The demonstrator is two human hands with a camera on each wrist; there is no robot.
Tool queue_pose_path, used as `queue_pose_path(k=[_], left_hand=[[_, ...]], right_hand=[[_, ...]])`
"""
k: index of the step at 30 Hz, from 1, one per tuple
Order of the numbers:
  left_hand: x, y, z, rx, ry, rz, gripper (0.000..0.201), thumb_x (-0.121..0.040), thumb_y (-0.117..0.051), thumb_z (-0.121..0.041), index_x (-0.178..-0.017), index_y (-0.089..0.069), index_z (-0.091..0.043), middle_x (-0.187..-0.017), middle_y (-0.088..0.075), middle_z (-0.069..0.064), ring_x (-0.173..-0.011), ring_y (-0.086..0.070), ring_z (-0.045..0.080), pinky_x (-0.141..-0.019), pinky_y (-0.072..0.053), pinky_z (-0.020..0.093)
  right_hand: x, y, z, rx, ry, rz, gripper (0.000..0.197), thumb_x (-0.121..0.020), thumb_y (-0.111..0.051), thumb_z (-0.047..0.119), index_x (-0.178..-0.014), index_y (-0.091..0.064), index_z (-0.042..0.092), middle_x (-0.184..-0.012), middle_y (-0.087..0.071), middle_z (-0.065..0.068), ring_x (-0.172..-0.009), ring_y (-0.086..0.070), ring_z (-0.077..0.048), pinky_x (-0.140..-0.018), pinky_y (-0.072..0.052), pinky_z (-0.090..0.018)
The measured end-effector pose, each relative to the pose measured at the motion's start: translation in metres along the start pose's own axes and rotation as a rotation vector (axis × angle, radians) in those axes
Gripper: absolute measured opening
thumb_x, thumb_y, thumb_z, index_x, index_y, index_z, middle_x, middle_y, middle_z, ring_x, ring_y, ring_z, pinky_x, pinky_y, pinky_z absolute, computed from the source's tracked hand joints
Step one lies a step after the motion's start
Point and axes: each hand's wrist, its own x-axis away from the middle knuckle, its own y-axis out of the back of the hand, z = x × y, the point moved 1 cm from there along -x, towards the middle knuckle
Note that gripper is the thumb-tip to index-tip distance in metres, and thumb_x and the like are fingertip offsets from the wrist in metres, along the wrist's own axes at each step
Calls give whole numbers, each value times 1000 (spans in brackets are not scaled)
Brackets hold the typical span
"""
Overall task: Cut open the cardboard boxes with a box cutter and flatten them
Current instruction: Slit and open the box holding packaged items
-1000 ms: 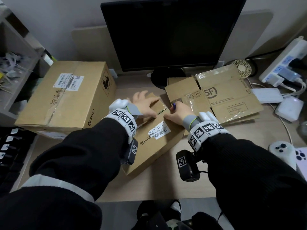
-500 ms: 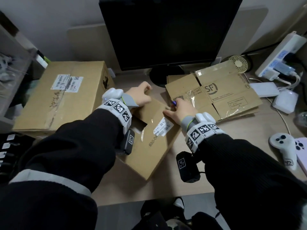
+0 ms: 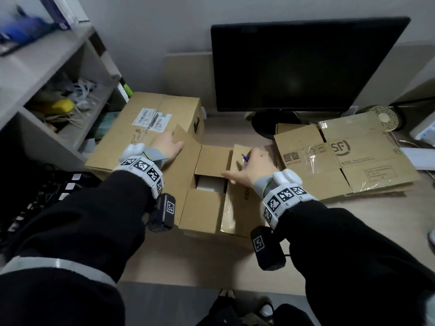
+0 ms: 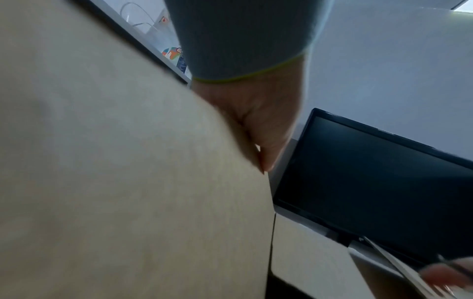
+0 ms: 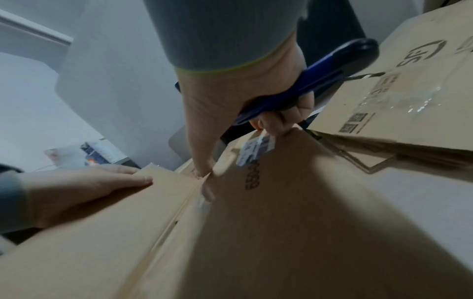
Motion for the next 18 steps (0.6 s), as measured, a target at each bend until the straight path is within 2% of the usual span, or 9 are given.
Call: queue_pose_path(k=[2,5,8,10,13,16,18], left_hand=[[1,-5,4,68,0,-3,52,-98,-48,-24,-143,-31,-3,-135,-50,21,-120,-50,36,-97,-39,38],[1,-10,7,159,-16,4,61,-93,-56,-24,-145,-28,-8,-133,-54,17,-116,-54,34,-100,-44,44],[2,-11,12,164,-33,-5,63,-90,-61,-23,-144,-31,-8,-133,-53,16,-118,-53,33,-100,-44,43],[0,-11,14,162,-23,-19,62,-90,-61,-23,-143,-33,-6,-133,-53,17,-118,-52,34,-99,-43,40],[-1,-14,13,170,-19,-34,61,-91,-60,-24,-142,-33,-6,-135,-51,17,-121,-50,35,-99,-41,39],[-3,-16,14,162,-14,-41,61,-91,-60,-26,-143,-32,-7,-135,-51,19,-121,-49,36,-100,-40,41],[-3,-17,13,164,-10,-43,61,-91,-60,-27,-142,-33,-7,-135,-51,19,-121,-50,36,-101,-41,41]], right_hand=[[6,-5,6,28,5,32,79,-58,-72,70,-107,-36,19,-93,-46,1,-82,-54,-22,-66,-46,-31],[13,-3,10,26,7,11,64,-63,-77,53,-100,-38,18,-86,-46,2,-80,-51,-19,-62,-41,-29],[16,12,14,-15,43,-25,47,-70,-71,43,-96,-44,16,-77,-44,4,-67,-50,-15,-55,-40,-26],[15,29,10,-1,66,-55,42,-75,-64,40,-101,-44,14,-83,-51,0,-71,-53,-20,-57,-42,-27],[11,57,-18,-89,41,-100,30,-83,-57,31,-104,-49,12,-90,-55,-6,-77,-54,-24,-63,-41,-28],[9,73,-62,-339,1,-19,12,-86,-56,23,-93,-52,15,-78,-53,-4,-61,-45,-16,-52,-35,-26],[13,74,-84,-418,-20,24,8,-88,-57,20,-91,-52,14,-77,-53,-4,-60,-45,-16,-49,-35,-26]])
